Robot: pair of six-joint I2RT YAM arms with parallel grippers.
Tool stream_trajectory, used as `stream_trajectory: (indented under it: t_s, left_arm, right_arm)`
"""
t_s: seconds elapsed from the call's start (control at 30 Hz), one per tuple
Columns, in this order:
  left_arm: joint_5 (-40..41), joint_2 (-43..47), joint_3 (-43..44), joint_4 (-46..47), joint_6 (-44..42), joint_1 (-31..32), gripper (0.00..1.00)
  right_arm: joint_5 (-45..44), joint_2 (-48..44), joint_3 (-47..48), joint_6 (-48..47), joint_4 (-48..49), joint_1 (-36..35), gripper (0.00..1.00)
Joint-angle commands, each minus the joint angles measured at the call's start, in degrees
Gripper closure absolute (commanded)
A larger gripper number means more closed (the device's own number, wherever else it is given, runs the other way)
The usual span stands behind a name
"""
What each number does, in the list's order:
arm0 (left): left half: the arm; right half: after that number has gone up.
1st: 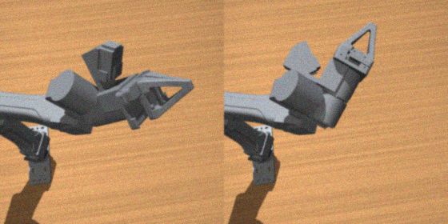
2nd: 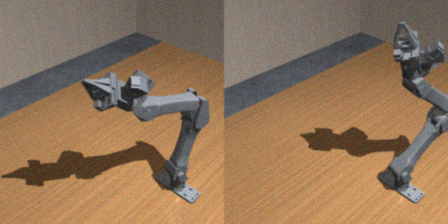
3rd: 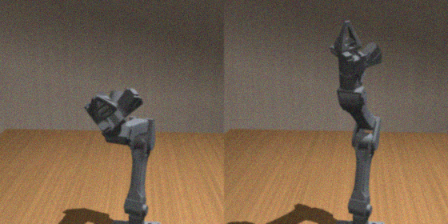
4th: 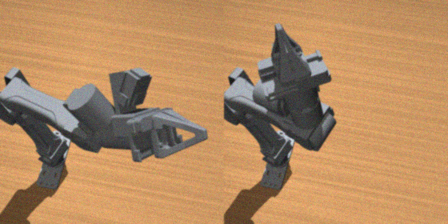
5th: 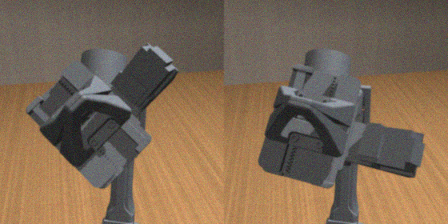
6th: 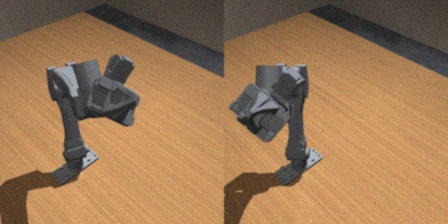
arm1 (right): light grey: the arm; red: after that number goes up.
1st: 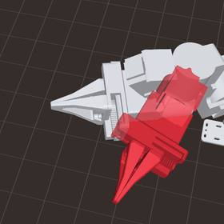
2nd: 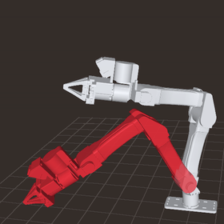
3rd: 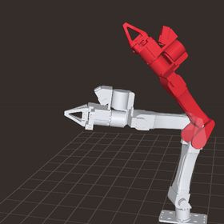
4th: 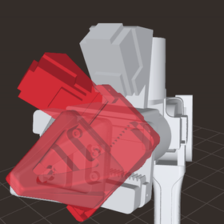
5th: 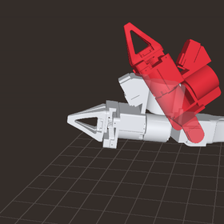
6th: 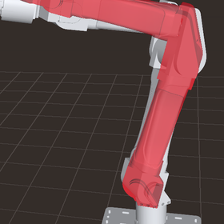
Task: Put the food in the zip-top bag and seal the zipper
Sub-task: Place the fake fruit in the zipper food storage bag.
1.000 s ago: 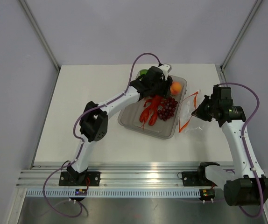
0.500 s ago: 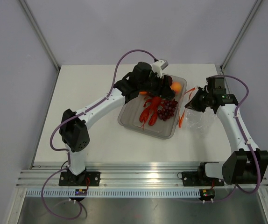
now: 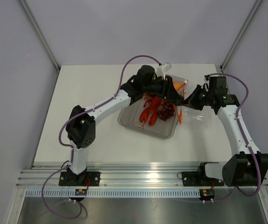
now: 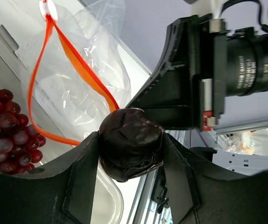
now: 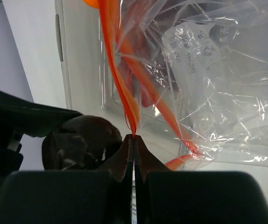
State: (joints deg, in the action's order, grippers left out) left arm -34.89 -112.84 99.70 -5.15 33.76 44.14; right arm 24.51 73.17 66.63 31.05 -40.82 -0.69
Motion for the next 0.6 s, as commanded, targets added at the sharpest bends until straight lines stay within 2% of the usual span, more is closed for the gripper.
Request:
stream_trajectory:
  t_s: [0.0,0.4,0.57]
  left_arm:
    - [-1.9,-1.0,0.4,4.9,2.6,0.1,1.0]
    - [-1.2,-6.4,3.1,7.5,7.1,0.0,1.0]
    - [-1.4,-7.0,3.3,7.2,7.1,0.1,1.0]
  right_arm:
    - [5.9,-3.2,2.8,2.7,3.5,0.0,1.0]
    - [12.8,-7.6,-0.4,10.4,9.1,0.0,1.0]
    - [13.2,-8.2,-3.3,12.2,11.5,0.0,1.0]
